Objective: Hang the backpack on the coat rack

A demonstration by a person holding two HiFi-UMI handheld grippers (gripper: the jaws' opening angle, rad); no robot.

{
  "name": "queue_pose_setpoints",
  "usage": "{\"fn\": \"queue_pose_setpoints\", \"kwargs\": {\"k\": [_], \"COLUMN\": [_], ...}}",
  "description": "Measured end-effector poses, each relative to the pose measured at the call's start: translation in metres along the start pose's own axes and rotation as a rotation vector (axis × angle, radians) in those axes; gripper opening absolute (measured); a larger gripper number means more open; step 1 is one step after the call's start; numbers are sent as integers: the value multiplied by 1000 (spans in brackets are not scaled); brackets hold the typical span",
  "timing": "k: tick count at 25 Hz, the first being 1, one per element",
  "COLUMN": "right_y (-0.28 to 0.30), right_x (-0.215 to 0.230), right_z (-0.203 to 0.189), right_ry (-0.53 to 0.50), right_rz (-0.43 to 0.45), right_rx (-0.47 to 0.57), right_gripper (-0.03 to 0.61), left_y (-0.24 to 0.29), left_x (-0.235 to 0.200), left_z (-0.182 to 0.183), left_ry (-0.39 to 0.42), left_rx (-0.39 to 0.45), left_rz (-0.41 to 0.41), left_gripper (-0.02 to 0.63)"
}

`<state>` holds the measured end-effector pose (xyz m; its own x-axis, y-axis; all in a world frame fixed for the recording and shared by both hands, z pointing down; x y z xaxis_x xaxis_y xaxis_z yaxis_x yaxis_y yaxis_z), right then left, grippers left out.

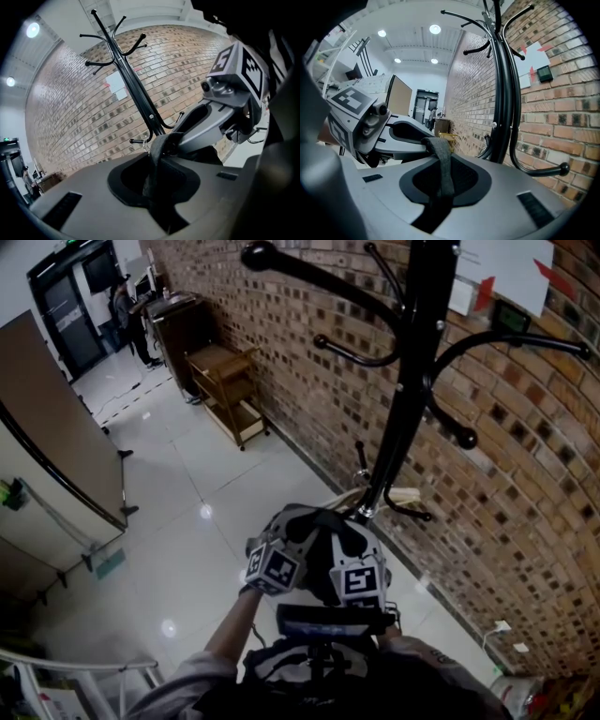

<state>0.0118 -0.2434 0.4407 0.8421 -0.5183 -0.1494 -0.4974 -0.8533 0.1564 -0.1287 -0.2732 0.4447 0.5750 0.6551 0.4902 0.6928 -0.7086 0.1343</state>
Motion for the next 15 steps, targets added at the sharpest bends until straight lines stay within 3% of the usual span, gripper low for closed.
{"fn": "queue_pose_setpoints", "kwargs": {"k": [5, 15], "right_y": [3, 5], "right_x": [5, 23], "right_z": [-4, -12], "right_ry": [12, 81], "right_rz": [-39, -99], "right_rx": [-32, -74], "right_gripper": [55, 55], "left_y": [13, 41], "left_x": [-6, -2], "left_z": [0, -6], "left_ry": [22, -93], "left_rx": [24, 27], "left_rz": [-64, -104], "left_gripper": [58, 60]}}
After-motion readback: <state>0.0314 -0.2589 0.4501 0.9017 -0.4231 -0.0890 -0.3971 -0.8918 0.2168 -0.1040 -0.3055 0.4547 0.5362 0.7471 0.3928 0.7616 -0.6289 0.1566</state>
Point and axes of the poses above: the fingertips, and each gripper's own axes: y forward along the fingers, x to its right, z out of its top, the point moved 10 cm from there along -y, backward along the fingers, and after that the axes turned 6 degrees about x, right-handed, at the moved point
